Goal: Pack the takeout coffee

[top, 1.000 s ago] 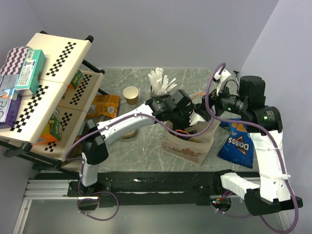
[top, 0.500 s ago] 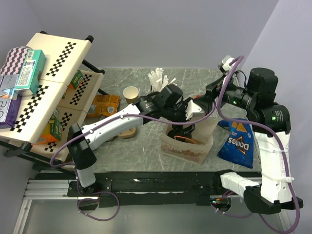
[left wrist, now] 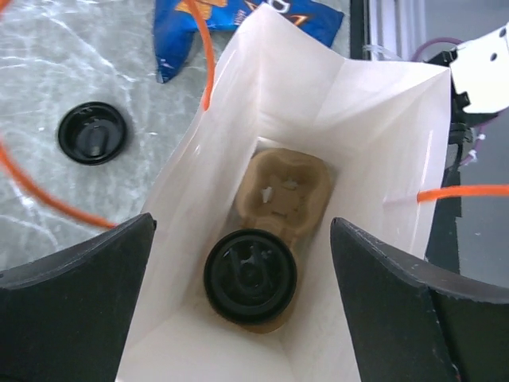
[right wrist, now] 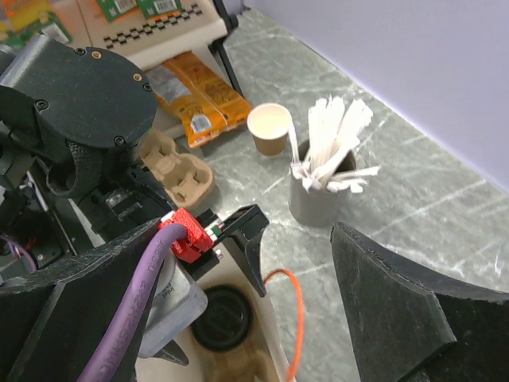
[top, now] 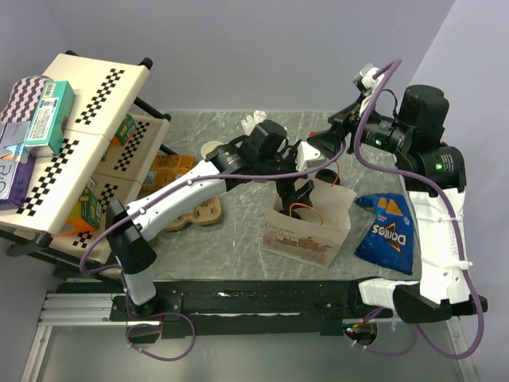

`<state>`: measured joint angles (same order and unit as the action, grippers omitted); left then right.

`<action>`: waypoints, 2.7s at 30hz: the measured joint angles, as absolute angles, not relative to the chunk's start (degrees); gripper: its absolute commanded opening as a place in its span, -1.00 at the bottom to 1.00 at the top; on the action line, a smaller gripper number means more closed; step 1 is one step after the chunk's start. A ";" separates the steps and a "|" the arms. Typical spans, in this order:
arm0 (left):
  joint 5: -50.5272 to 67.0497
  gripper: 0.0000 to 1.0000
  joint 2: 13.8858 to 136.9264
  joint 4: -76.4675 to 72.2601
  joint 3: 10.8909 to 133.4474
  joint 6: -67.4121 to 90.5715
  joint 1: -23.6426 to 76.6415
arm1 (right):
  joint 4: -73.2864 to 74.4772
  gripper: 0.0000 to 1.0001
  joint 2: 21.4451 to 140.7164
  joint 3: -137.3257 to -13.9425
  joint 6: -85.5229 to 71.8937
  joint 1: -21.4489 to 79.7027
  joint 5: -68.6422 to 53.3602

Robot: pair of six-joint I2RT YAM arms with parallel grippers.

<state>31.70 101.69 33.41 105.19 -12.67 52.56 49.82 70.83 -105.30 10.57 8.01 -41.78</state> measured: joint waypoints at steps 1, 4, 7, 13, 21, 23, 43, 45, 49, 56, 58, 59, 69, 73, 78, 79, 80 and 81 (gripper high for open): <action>31.59 0.94 101.47 33.43 105.25 -12.84 52.18 | 49.60 0.79 71.31 -105.86 10.37 8.10 -42.00; 30.20 0.94 100.47 33.47 105.30 -13.74 51.35 | 48.88 0.79 72.53 -107.61 9.89 8.64 -42.78; 27.40 0.94 99.35 33.34 105.30 -16.05 50.63 | 47.90 0.79 73.12 -108.84 9.58 9.45 -43.00; 22.79 0.94 98.30 33.43 105.10 -20.23 48.77 | 44.45 0.80 73.06 -107.72 8.34 10.52 -41.69; 27.81 0.75 95.74 30.94 99.98 -22.55 43.07 | 35.66 0.80 72.42 -100.88 4.49 13.02 -38.39; 30.94 0.70 95.70 29.76 99.57 -20.53 42.26 | 33.34 0.79 72.47 -100.09 3.62 13.69 -37.52; 49.93 0.71 95.70 23.42 99.22 -2.35 41.01 | 27.86 0.72 73.80 -102.02 0.80 14.92 -34.02; 50.72 0.70 95.70 23.29 98.76 -1.19 41.01 | 28.10 0.72 74.35 -102.37 0.80 15.20 -33.78; 49.76 0.71 95.70 23.53 98.65 -0.58 40.99 | 29.19 0.75 76.12 -104.33 -0.19 15.68 -33.89; 39.72 0.71 95.50 25.41 101.34 -8.43 40.99 | 30.09 0.79 76.44 -107.39 1.54 19.97 -28.64; 35.88 0.75 95.50 25.96 102.65 -11.60 40.99 | 29.87 0.83 76.82 -108.64 1.54 20.08 -29.61; 34.11 0.75 95.46 25.91 103.02 -13.04 40.99 | 29.63 0.83 76.99 -108.90 1.48 20.08 -30.37; 28.29 0.51 95.00 25.96 103.20 -19.31 40.42 | 27.83 0.90 77.93 -108.44 1.54 18.85 -37.69; 24.25 0.49 94.98 26.06 103.13 -23.27 40.14 | 25.02 0.93 77.91 -106.10 1.13 18.02 -40.27; 18.72 0.52 94.17 24.56 100.25 -29.50 40.12 | 24.58 0.93 77.73 -103.63 1.56 16.93 -43.68; 17.26 0.53 94.02 24.29 99.79 -30.79 40.14 | 24.95 0.93 77.71 -103.26 1.87 16.84 -43.64; 14.79 0.54 93.97 24.21 99.53 -32.32 40.34 | 25.36 0.92 77.69 -102.96 2.42 16.82 -43.31; 12.21 0.55 93.95 23.92 99.42 -33.85 40.56 | 25.82 0.92 77.52 -102.78 2.87 16.73 -42.87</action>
<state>12.21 93.95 23.92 99.42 -33.85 40.56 25.82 77.52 -102.78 2.87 16.73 -42.87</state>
